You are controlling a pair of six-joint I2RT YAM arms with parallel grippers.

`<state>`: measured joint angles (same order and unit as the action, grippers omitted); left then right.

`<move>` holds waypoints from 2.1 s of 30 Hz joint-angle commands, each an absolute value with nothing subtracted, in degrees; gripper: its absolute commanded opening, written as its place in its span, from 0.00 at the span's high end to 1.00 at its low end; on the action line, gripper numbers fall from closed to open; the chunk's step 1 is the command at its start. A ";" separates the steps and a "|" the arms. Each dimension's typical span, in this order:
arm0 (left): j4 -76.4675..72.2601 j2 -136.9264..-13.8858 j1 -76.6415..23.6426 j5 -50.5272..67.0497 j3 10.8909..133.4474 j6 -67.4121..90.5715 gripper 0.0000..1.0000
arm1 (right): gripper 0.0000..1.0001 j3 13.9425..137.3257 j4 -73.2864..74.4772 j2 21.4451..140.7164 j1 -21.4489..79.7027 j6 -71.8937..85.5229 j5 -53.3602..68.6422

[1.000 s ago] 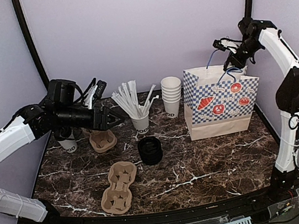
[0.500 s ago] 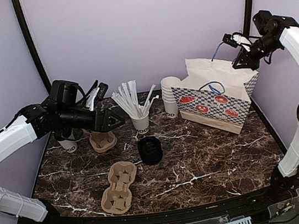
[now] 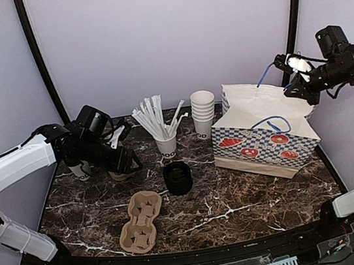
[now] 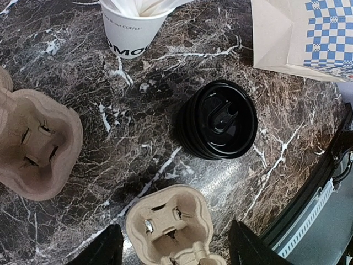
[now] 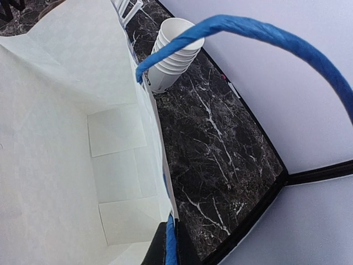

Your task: Pack the takeout coffee

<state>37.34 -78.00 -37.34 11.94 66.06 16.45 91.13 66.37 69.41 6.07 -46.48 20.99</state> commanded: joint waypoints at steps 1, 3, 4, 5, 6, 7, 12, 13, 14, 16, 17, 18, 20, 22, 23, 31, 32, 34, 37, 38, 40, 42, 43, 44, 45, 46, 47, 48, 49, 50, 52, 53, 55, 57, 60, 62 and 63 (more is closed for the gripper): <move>40.10 -79.18 -38.70 9.67 66.40 14.97 0.31 | 1.00 86.67 58.84 67.09 7.11 -43.11 18.82; 41.76 -80.62 -38.69 5.94 68.59 16.01 0.32 | 1.00 86.16 57.94 66.81 7.12 -42.90 17.89; 42.96 -81.15 -38.59 4.07 69.23 16.20 0.32 | 1.00 86.20 57.80 66.86 7.12 -42.89 17.42; 43.72 -81.40 -38.19 0.56 70.99 15.96 0.30 | 1.00 86.33 57.72 67.11 7.12 -42.89 16.88; 46.02 -82.23 -37.68 -0.95 72.01 15.33 0.29 | 1.00 86.45 57.71 67.39 7.12 -42.89 16.43; 47.40 -82.73 -35.92 -3.01 74.49 15.00 0.27 | 1.00 86.48 57.72 67.61 7.10 -42.96 16.28; 53.43 -85.45 -27.11 -6.05 81.28 14.06 0.27 | 1.00 85.61 56.69 67.74 7.12 -42.36 17.15; 53.96 -85.75 -24.66 -7.38 82.94 14.28 0.27 | 1.00 85.39 56.43 67.68 7.12 -42.22 17.14; 55.22 -86.56 -23.45 -8.30 83.83 15.00 0.25 | 1.00 85.15 56.36 67.61 7.12 -42.19 17.07; 56.20 -88.07 -19.76 -9.94 86.12 16.28 0.23 | 1.00 84.73 55.95 67.38 7.12 -42.06 16.65; 56.14 -88.55 -17.18 -9.78 87.05 16.80 0.23 | 1.00 84.39 55.72 67.14 7.12 -41.97 16.28; 55.39 -89.42 -15.97 -8.97 87.46 17.62 0.22 | 1.00 84.11 55.37 66.96 7.12 -41.88 15.95; 53.48 -90.78 -11.43 -7.61 87.54 18.51 0.21 | 1.00 83.58 54.78 66.50 7.12 -41.75 15.62; 52.00 -92.36 -8.60 -6.28 87.61 19.21 0.21 | 1.00 83.42 54.62 66.13 7.12 -41.75 15.46; 51.48 -93.64 -7.77 -5.43 87.66 19.48 0.21 | 1.00 83.41 54.73 66.15 7.10 -41.72 15.35; 50.51 -97.38 -3.60 -3.58 87.55 20.16 0.17 | 1.00 80.75 53.83 64.60 7.12 -41.51 15.20; 50.43 -97.47 -3.47 -3.34 87.41 20.14 0.17 | 1.00 80.43 53.70 64.53 7.12 -41.41 15.27; 50.45 -97.67 -3.32 -3.37 87.30 20.13 0.17 | 1.00 80.01 53.57 64.51 7.12 -41.40 15.25; 50.45 -97.54 -3.26 -3.27 87.29 20.04 0.17 | 1.00 79.69 53.25 64.36 7.11 -41.40 15.15; 50.36 -97.25 -3.19 -3.17 87.28 20.00 0.17 | 1.00 79.57 53.12 64.33 7.11 -41.40 15.12; 49.23 -95.98 -3.60 0.41 87.13 18.86 0.19 | 1.00 79.52 53.08 64.49 7.12 -41.40 15.12; 46.99 -94.04 -4.72 3.56 85.97 18.06 0.21 | 1.00 79.78 53.17 64.83 7.11 -41.33 15.19; 46.13 -93.43 -6.32 6.40 85.48 17.13 0.24 | 1.00 79.87 53.32 64.97 7.12 -41.27 15.27; 45.70 -91.85 -7.51 7.68 85.15 16.56 0.26 | 1.00 80.03 53.40 65.06 7.12 -41.23 15.33; 44.89 -91.10 -11.11 9.81 84.28 14.88 0.31 | 1.00 80.25 53.50 65.19 7.12 -41.16 15.41; 44.72 -89.55 -13.16 10.31 83.80 13.99 0.33 | 1.00 80.39 53.54 65.26 7.12 -41.14 15.41; 45.81 -89.12 -17.48 10.33 83.20 13.34 0.33 | 1.00 80.54 53.64 65.27 7.12 -41.13 15.30; 48.56 -88.77 -19.46 10.35 83.08 14.43 0.36 | 1.00 80.64 53.69 65.30 7.12 -41.13 15.16; 50.21 -88.81 -22.60 11.09 82.80 15.13 0.38 | 1.00 80.72 53.78 65.35 7.12 -41.13 14.94; 53.03 -88.52 -24.26 11.30 82.40 16.42 0.41 | 1.00 80.77 53.77 65.43 7.12 -41.13 14.79; 55.05 -86.74 -29.55 10.97 79.73 17.62 0.43 | 1.00 80.78 53.70 65.59 7.16 -41.13 14.64; 55.52 -86.00 -32.50 11.22 77.13 18.26 0.43 | 1.00 80.78 53.62 65.62 7.19 -41.13 14.60; 56.34 -83.47 -36.26 12.13 73.05 20.19 0.45 | 1.00 80.73 53.46 65.92 7.20 -41.07 14.60; 56.03 -80.66 -40.19 11.97 68.79 22.39 0.46 | 1.00 81.00 53.47 66.33 7.21 -41.05 14.59; 53.14 -76.96 -46.00 13.01 62.34 25.35 0.46 | 1.00 81.59 53.31 66.88 7.21 -40.96 14.88; 50.91 -76.15 -49.96 13.01 59.23 27.97 0.46 | 1.00 81.69 53.06 67.09 7.20 -40.81 15.16; 50.28 -76.39 -50.86 12.66 58.49 28.75 0.46 | 1.00 81.73 52.92 67.10 7.21 -40.66 15.24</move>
<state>52.36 -78.61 -46.46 11.88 62.30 23.20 79.90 55.24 66.89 6.83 -41.56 14.92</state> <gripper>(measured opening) 0.538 0.005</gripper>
